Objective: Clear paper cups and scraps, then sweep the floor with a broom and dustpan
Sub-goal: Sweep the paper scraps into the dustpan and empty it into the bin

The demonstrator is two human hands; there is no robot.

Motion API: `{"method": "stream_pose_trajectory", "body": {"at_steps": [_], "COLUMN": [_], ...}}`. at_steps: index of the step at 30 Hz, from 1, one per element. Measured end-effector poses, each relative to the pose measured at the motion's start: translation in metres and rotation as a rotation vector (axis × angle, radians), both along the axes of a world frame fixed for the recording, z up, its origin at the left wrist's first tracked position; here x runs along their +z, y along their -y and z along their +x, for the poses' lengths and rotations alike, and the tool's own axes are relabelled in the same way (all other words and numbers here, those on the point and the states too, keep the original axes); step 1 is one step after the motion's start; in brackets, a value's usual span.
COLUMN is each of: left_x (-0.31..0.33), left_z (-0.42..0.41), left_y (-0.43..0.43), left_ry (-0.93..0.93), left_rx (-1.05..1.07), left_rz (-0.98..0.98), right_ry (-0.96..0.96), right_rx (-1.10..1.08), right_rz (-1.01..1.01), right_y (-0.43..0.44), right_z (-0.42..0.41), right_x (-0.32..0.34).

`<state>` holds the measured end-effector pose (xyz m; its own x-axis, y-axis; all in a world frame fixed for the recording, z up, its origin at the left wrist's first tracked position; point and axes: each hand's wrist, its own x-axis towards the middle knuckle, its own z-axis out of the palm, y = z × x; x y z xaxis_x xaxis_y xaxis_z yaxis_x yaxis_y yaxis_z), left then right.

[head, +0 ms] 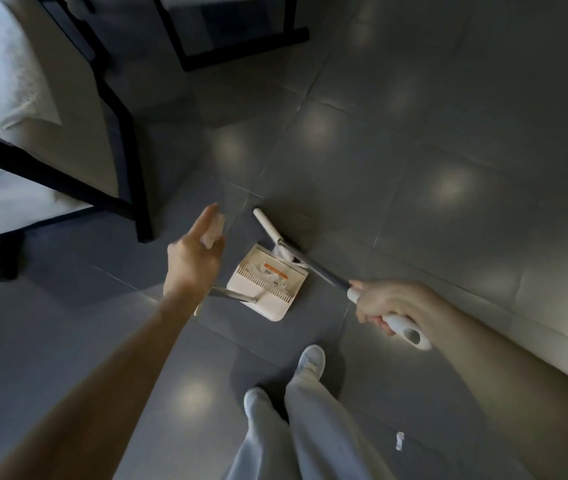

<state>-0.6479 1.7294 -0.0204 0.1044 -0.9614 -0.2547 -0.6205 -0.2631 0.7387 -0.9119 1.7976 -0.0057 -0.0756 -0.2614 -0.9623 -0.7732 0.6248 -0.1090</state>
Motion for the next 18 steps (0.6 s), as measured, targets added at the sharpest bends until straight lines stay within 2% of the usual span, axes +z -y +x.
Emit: {"method": "stream_pose_trajectory", "body": {"at_steps": [2,7,13,18], "left_x": [-0.001,-0.001,0.004,0.012], "left_z": [0.001,0.023,0.068,0.098], "left_y": [-0.002,-0.022,-0.079,-0.111], "left_ry": [-0.019,-0.033,-0.068,-0.101], "left_rx": [-0.003,0.045,0.114,0.261], "left_rz": [0.009,-0.018,-0.077,-0.121], "right_ry": [0.064,0.152,0.124,0.120], "right_rx": [-0.133,-0.307,-0.228,-0.065], "right_rz": [0.033,0.053,-0.003,-0.058], "right_y": [-0.017,-0.039,-0.053,-0.047], "right_z": [0.000,0.006,0.042,0.072], "right_x": [0.002,0.026,0.054,0.066]}}
